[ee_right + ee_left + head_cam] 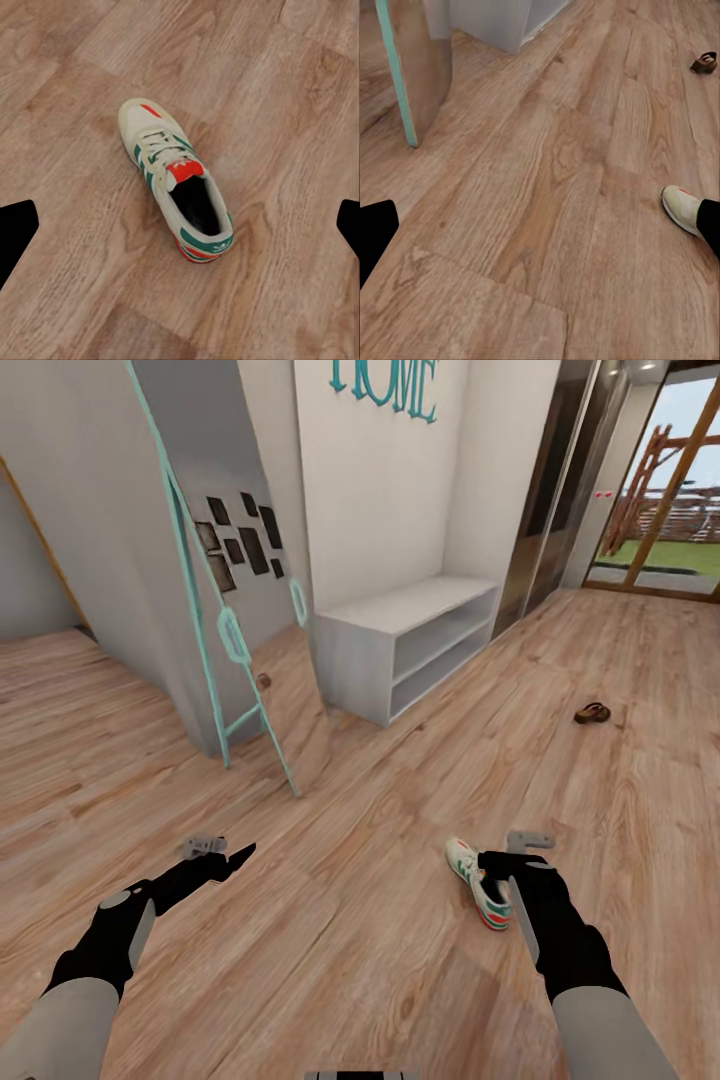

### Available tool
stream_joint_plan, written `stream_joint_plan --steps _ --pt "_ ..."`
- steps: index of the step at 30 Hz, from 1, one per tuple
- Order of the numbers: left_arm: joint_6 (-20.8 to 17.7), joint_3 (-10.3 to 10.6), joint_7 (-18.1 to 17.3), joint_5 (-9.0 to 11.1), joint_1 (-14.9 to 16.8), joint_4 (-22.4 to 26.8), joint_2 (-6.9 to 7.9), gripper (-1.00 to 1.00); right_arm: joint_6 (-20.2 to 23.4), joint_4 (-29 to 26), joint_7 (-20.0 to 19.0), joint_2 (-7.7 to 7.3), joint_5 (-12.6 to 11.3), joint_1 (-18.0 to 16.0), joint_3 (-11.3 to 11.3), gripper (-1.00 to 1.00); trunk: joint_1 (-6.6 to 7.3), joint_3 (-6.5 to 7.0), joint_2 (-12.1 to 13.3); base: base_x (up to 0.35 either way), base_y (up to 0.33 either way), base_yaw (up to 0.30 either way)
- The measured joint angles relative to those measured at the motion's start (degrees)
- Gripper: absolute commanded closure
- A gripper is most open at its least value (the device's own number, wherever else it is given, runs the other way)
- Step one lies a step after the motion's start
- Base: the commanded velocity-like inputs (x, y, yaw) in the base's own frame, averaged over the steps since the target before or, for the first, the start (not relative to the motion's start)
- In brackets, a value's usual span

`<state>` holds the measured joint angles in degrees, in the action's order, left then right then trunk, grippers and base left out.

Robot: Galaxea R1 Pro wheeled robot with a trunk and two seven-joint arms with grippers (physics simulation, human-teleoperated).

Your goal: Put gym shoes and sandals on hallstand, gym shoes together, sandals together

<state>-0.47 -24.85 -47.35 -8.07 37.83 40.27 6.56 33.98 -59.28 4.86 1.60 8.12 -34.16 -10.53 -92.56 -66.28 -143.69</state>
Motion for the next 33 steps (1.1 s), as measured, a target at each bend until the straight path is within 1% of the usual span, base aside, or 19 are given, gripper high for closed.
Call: stream_joint_plan --steps 11,20,25,33 --pt "0.0 0.0 0.0 0.0 0.0 0.0 0.0 -1.0 0.0 0.1 0.0 -0.01 0.0 0.0 0.0 -1.0 0.0 0.0 0.0 0.275 -0.274 0.004" --pt "0.0 0.0 0.0 0.0 0.0 0.0 0.0 -1.0 0.0 0.1 0.0 -0.02 0.0 0.0 0.0 -1.0 -0.01 0.0 0.0 0.2 -0.272 0.0" --pt "0.0 0.0 0.0 0.0 0.0 0.0 0.0 -1.0 0.0 0.1 0.0 -0.01 0.0 0.0 0.0 -1.0 -0.02 0.0 0.0 0.114 -0.236 0.0" --pt "0.0 0.0 0.0 0.0 0.0 0.0 0.0 -1.0 0.0 0.1 0.0 0.0 0.0 0.0 0.0 -1.0 -0.03 0.0 0.0 0.024 -0.206 0.0"
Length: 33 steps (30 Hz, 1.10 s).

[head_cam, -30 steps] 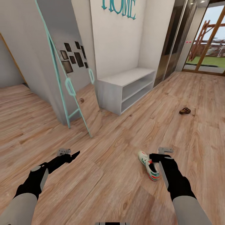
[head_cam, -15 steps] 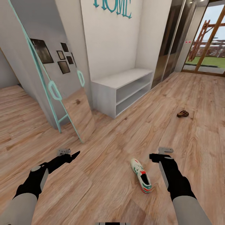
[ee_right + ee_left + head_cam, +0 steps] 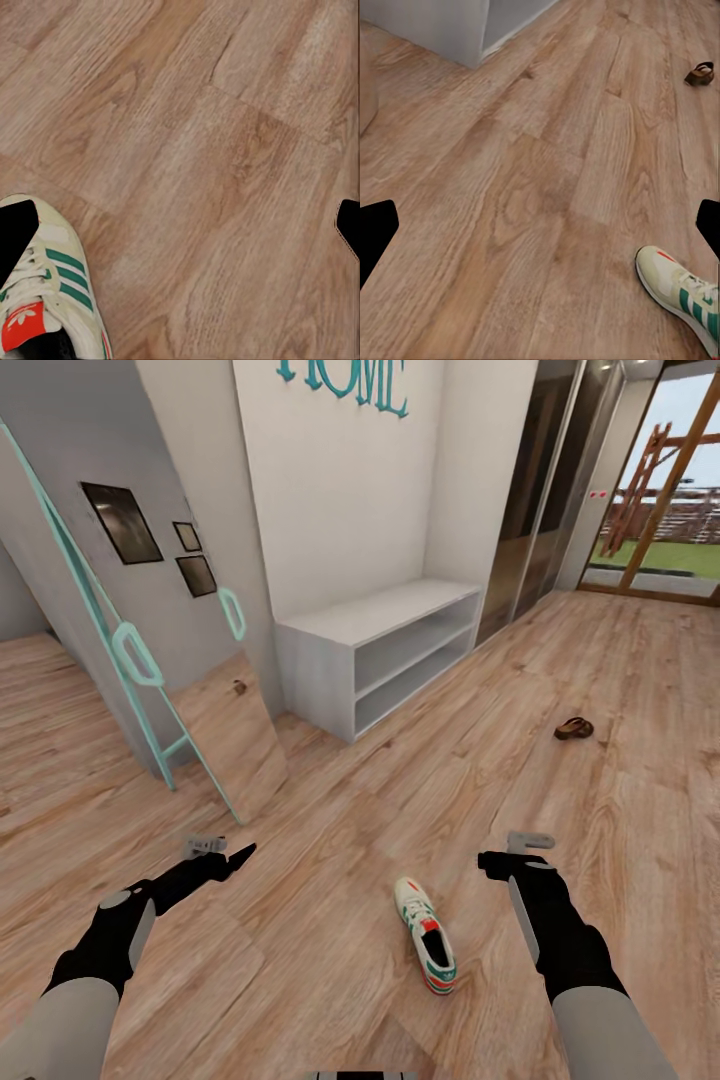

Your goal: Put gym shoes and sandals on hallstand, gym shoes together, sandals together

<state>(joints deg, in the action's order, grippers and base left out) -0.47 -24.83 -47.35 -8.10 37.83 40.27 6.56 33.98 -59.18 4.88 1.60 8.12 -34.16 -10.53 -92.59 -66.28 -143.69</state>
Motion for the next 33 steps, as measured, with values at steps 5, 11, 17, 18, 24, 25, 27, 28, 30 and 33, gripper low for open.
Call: stream_joint_plan --steps 5,11,17,18,24,25,27,28,30,33 --pt "0.0 0.0 0.0 0.0 0.0 0.0 0.0 -1.0 0.0 0.0 0.0 0.0 0.0 0.0 0.0 -1.0 0.0 0.0 0.0 0.005 -0.147 0.0" --pt "0.0 -0.1 -0.1 0.0 0.0 0.0 0.0 -1.0 0.0 0.0 0.0 0.0 0.0 0.0 0.0 -1.0 0.0 0.0 0.0 0.001 -0.043 0.091" --pt "0.0 -0.1 -0.1 0.0 0.0 0.0 0.01 -1.0 0.0 0.0 0.0 -0.02 0.0 0.0 0.0 -1.0 0.0 0.0 0.0 0.0 -0.01 0.237" --pt "0.0 -0.1 -0.1 0.0 0.0 0.0 0.01 -1.0 0.0 0.0 0.0 -0.02 0.0 0.0 0.0 -1.0 0.0 0.0 0.0 0.0 -0.003 0.272" --pt "0.0 -0.1 -0.1 0.1 0.0 0.0 0.01 -1.0 0.0 0.0 0.0 -0.02 0.0 0.0 0.0 -1.0 0.0 0.0 0.0 0.0 -0.002 0.281" --pt "0.0 -0.1 -0.1 0.1 0.0 0.0 0.01 -1.0 0.0 0.0 0.0 -0.03 0.0 0.0 0.0 -1.0 0.0 0.0 0.0 0.0 -0.001 0.286" --pt "0.0 -0.1 -0.1 0.1 0.0 0.0 0.01 -1.0 0.0 0.0 0.0 -0.03 0.0 0.0 0.0 -1.0 0.0 0.0 0.0 0.0 0.0 0.281" --pt "0.0 -0.1 -0.1 0.1 0.0 0.0 0.01 -1.0 0.0 0.0 0.0 -0.01 0.0 0.0 0.0 -1.0 0.0 0.0 0.0 0.0 0.0 0.252" --pt "0.1 -0.1 0.0 0.1 0.0 0.0 0.0 -1.0 0.0 0.0 0.0 -0.02 0.0 0.0 0.0 -1.0 0.0 0.0 0.0 0.0 0.0 0.196" --pt "0.1 -0.1 0.0 0.1 0.0 0.0 0.0 -1.0 0.0 0.0 0.0 -0.01 0.0 0.0 0.0 -1.0 0.0 0.0 0.0 -0.01 -0.011 0.102"
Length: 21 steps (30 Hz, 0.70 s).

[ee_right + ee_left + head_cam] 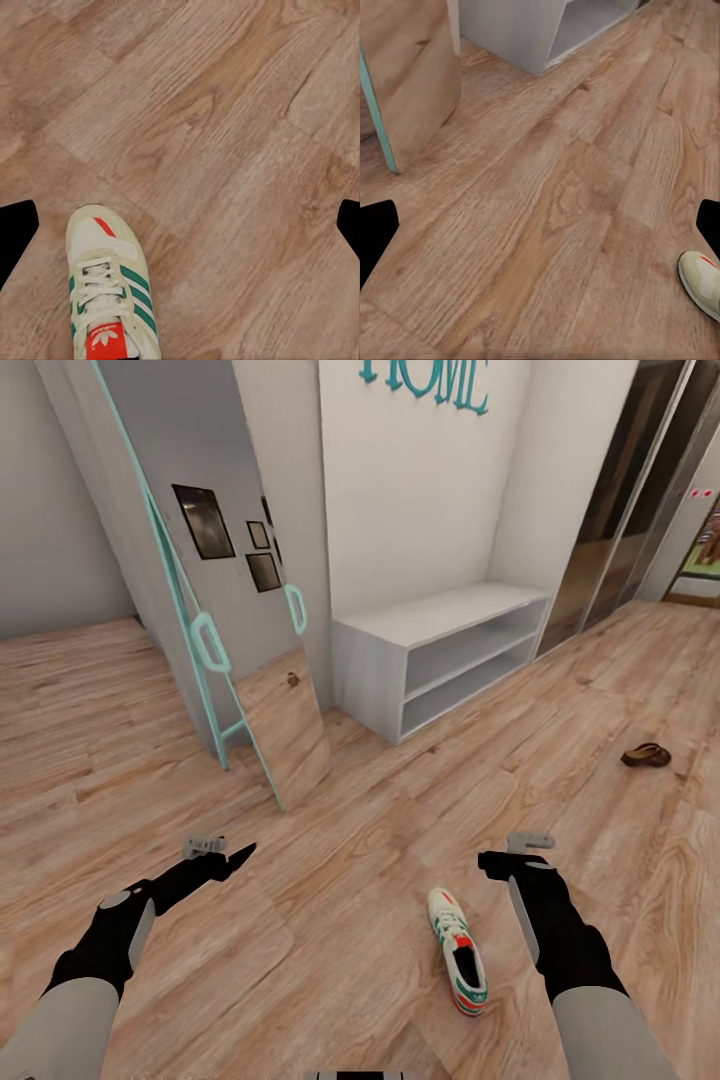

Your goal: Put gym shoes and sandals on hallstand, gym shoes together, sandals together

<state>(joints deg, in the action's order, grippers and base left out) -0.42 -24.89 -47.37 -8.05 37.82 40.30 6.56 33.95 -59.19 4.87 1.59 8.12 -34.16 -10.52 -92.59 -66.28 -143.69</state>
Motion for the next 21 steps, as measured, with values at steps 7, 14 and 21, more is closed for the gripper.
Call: stream_joint_plan --steps 7,14,21 --pt "0.0 0.0 0.0 0.0 0.0 0.0 0.0 -1.0 0.0 0.0 0.0 0.0 0.0 0.0 0.0 -1.0 -0.02 0.0 0.0 -0.11 -0.111 0.032" --pt "0.0 0.0 0.0 0.0 0.0 0.0 0.0 -1.0 0.0 0.0 0.0 -0.01 0.0 0.0 -0.1 -1.0 -0.01 0.0 0.0 -0.163 -0.184 0.004" --pt "0.0 0.0 0.0 0.0 0.0 0.0 0.0 -1.0 0.0 0.1 0.1 0.0 0.0 0.0 0.0 -1.0 0.0 0.0 0.0 -0.027 -0.033 0.0"
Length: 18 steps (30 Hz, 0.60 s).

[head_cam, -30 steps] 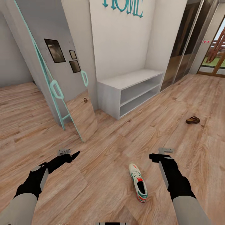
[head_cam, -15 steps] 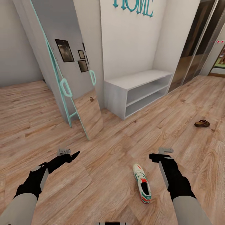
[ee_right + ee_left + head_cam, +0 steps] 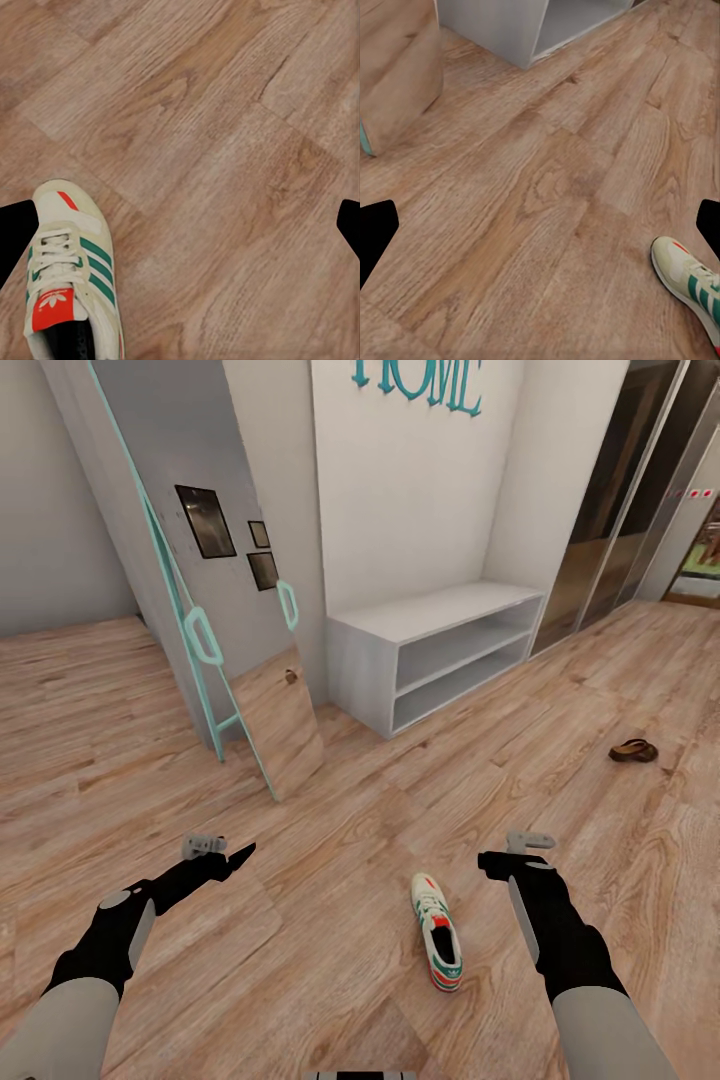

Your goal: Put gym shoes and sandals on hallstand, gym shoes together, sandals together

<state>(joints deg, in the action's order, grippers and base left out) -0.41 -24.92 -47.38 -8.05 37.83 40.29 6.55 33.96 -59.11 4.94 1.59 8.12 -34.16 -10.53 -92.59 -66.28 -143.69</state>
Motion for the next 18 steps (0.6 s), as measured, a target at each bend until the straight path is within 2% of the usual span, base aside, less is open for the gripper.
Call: stream_joint_plan --steps 18 --pt "0.0 0.0 0.1 -0.1 0.0 -0.1 0.0 -1.0 0.0 0.2 0.0 0.02 0.0 0.0 0.1 -1.0 0.0 0.0 0.0 -0.001 -0.002 0.0"
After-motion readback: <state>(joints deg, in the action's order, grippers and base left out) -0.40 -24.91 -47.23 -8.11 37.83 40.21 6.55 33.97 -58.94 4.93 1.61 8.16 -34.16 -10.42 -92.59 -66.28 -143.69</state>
